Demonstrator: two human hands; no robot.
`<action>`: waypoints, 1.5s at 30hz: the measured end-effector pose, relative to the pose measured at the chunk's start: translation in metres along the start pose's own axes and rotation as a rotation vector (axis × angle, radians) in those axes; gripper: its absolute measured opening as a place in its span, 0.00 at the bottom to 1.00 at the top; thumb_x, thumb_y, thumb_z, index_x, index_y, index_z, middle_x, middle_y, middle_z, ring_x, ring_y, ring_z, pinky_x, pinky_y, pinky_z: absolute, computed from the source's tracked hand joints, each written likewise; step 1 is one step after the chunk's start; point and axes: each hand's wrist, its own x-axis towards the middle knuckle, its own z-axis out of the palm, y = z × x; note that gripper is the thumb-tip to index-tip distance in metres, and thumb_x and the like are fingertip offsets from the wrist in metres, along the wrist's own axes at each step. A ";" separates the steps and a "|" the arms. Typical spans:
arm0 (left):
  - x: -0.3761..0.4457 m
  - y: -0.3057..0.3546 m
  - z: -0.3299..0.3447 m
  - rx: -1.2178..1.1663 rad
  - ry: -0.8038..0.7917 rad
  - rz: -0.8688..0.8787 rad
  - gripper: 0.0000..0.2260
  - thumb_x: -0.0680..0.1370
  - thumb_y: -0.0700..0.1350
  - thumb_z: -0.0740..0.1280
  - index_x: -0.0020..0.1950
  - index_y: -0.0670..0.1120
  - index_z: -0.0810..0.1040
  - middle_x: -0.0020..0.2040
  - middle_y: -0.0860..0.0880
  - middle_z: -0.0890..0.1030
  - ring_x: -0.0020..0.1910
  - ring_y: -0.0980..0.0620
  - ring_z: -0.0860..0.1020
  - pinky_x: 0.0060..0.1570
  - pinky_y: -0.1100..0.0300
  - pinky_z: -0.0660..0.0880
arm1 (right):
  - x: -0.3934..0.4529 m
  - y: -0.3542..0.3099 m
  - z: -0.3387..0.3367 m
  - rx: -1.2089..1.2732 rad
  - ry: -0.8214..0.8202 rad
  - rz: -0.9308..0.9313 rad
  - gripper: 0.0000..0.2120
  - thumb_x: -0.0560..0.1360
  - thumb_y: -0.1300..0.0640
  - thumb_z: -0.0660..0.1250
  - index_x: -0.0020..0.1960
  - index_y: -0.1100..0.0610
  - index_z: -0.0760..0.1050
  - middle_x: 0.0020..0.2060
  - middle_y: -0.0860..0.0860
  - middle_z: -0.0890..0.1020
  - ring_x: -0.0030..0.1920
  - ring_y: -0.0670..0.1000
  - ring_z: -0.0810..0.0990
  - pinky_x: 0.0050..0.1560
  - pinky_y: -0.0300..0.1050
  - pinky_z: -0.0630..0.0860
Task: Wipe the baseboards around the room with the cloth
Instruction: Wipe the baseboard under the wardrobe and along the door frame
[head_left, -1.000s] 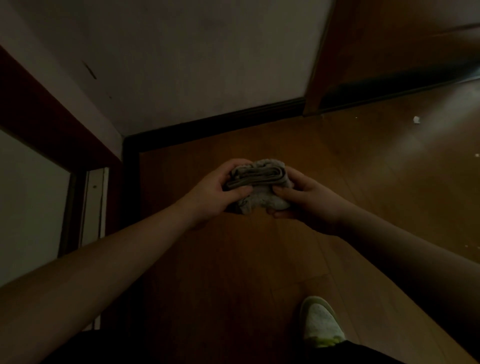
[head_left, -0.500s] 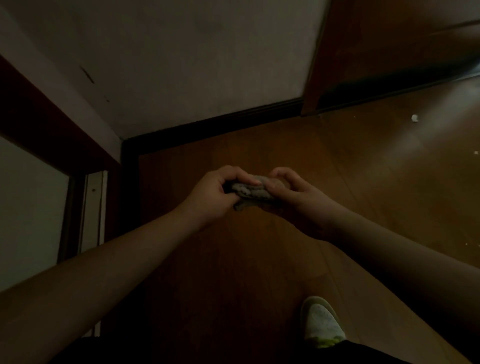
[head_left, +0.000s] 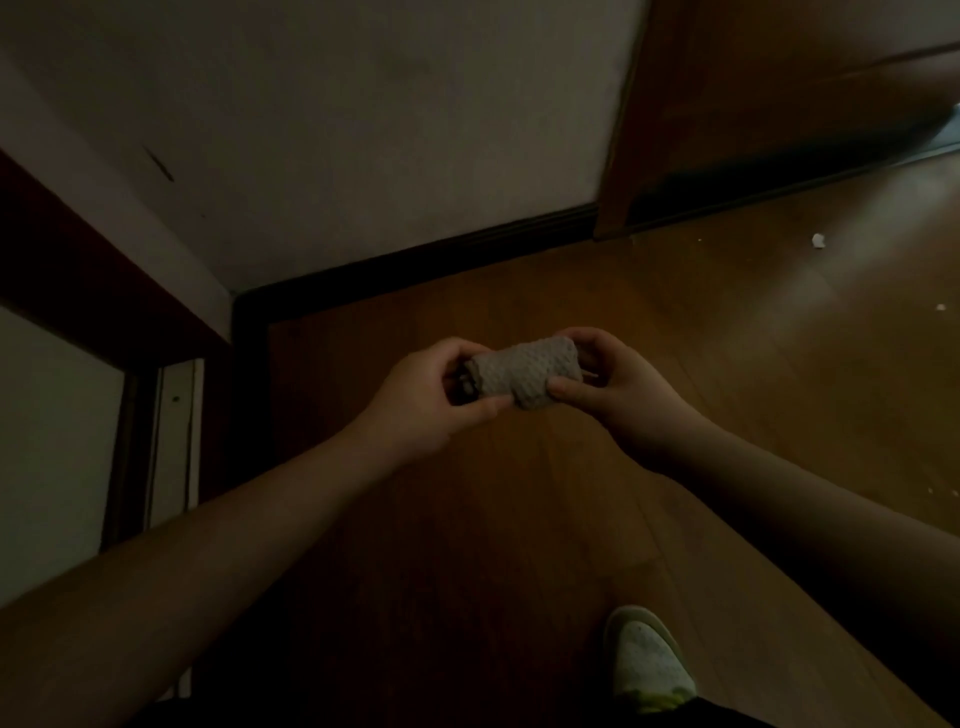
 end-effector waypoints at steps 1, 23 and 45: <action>0.000 0.001 0.001 0.035 0.049 0.032 0.19 0.70 0.49 0.78 0.55 0.58 0.75 0.53 0.58 0.80 0.51 0.65 0.79 0.47 0.69 0.78 | -0.001 0.001 0.003 -0.045 0.049 -0.006 0.26 0.67 0.54 0.75 0.62 0.50 0.72 0.58 0.46 0.81 0.56 0.46 0.82 0.53 0.43 0.81; 0.001 0.008 0.002 0.116 0.148 0.185 0.16 0.78 0.57 0.63 0.63 0.53 0.73 0.59 0.56 0.75 0.56 0.66 0.75 0.49 0.73 0.72 | -0.002 0.008 0.005 0.200 -0.045 0.044 0.27 0.70 0.55 0.72 0.68 0.56 0.69 0.59 0.58 0.79 0.53 0.53 0.84 0.47 0.42 0.79; 0.036 -0.076 -0.033 0.378 0.080 -0.155 0.23 0.80 0.53 0.66 0.74 0.50 0.69 0.66 0.54 0.73 0.62 0.57 0.74 0.53 0.70 0.69 | 0.121 0.062 0.008 -0.499 -0.105 -0.157 0.26 0.70 0.47 0.76 0.66 0.43 0.73 0.55 0.38 0.78 0.50 0.35 0.79 0.47 0.36 0.80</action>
